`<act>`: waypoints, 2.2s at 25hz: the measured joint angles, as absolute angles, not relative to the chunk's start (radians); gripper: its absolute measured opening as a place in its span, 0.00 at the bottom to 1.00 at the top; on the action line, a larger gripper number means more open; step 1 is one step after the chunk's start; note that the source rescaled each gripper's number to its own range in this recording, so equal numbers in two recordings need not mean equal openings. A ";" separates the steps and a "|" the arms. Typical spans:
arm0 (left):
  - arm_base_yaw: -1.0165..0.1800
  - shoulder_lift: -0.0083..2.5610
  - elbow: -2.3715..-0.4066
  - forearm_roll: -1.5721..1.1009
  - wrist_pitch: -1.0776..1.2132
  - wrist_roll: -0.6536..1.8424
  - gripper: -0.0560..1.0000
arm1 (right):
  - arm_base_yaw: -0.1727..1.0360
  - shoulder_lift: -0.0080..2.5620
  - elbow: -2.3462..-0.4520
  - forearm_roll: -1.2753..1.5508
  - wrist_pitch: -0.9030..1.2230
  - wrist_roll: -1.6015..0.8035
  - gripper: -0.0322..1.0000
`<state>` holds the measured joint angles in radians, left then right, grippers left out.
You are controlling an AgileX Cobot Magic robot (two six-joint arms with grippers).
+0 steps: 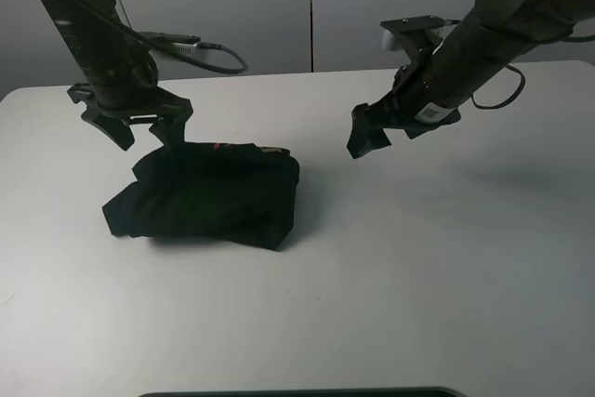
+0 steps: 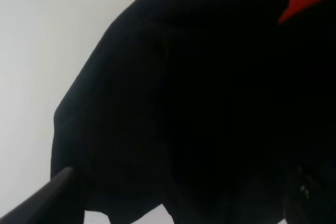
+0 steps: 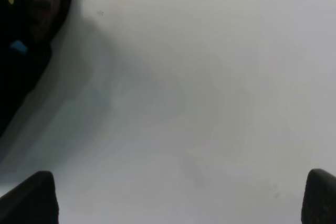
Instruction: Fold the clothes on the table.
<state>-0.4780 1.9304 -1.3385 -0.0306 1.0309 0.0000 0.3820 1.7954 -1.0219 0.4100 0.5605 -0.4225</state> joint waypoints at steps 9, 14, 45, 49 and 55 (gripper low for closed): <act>-0.478 1.959 -1.209 0.000 0.885 -0.027 0.99 | 0.382 1.795 -1.022 0.403 0.573 -0.418 1.00; -0.473 2.015 -1.185 0.024 0.833 -0.050 0.99 | 0.382 1.795 -1.022 0.403 0.577 -0.416 1.00; -0.440 1.505 -1.181 0.016 0.888 0.008 0.99 | 0.382 1.644 -1.022 0.383 0.651 -0.400 1.00; -0.440 1.377 -1.181 0.018 0.915 0.019 0.99 | 0.382 1.498 -1.022 0.383 0.680 -0.396 1.00; -0.440 1.151 -1.179 0.020 1.013 0.029 0.99 | 0.382 1.279 -1.022 0.276 0.877 -0.314 1.00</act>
